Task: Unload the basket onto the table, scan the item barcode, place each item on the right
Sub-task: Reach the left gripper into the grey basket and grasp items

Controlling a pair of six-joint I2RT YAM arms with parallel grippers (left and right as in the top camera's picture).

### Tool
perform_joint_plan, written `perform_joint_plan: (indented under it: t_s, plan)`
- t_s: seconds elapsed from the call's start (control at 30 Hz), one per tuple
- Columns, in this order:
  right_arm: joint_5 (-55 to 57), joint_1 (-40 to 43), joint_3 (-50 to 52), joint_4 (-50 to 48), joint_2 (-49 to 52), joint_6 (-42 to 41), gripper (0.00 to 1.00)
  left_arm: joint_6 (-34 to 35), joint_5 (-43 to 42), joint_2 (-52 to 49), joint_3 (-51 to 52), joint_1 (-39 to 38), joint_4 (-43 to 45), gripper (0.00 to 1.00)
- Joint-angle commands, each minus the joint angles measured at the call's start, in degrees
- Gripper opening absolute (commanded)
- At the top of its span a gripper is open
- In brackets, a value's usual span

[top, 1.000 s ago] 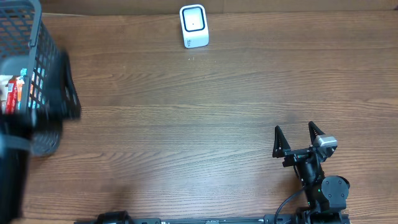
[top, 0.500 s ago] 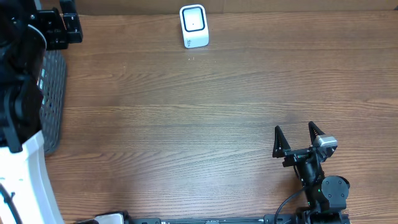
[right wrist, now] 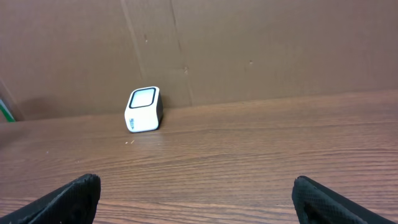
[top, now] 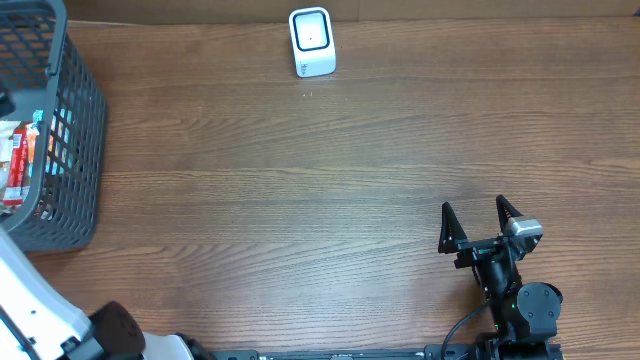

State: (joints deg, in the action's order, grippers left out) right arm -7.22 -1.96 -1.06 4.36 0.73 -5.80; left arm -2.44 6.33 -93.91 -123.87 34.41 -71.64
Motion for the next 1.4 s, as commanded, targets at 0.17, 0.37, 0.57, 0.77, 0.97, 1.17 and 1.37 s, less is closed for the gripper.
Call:
perform_joint_plan:
  t_s: [0.17, 0.37, 0.57, 0.77, 0.97, 1.17, 1.37]
  plan:
    - [0.1, 0.1, 0.6, -0.2, -0.5, -0.1, 1.00, 0.3, -6.4, -5.9, -0.3, 7.4, -2.4, 1.00]
    - [0.1, 0.1, 0.6, -0.2, -0.5, -0.1, 1.00, -10.5, -16.5, -12.3, 0.0, 7.4, -3.5, 1.00]
    - [0.1, 0.1, 0.6, -0.2, -0.5, -0.1, 1.00, -13.5, -18.6, -17.6, 0.0, 7.3, -4.4, 0.99]
    - [0.1, 0.1, 0.6, -0.2, -0.5, -0.1, 1.00, -14.6, -18.2, -20.9, 0.0, 7.2, -3.3, 1.00]
    - [0.1, 0.1, 0.6, -0.2, -0.5, -0.1, 1.00, -15.5, -18.4, -24.9, 0.0, 6.7, -3.1, 1.00]
    - [0.1, 0.1, 0.6, -0.2, -0.5, -0.1, 1.00, -15.6, -18.4, -28.8, 0.0, 6.2, -2.0, 1.00]
    - [0.1, 0.1, 0.6, -0.2, -0.5, -0.1, 1.00, -15.6, -18.4, -32.2, 0.0, 5.7, -1.3, 1.00]
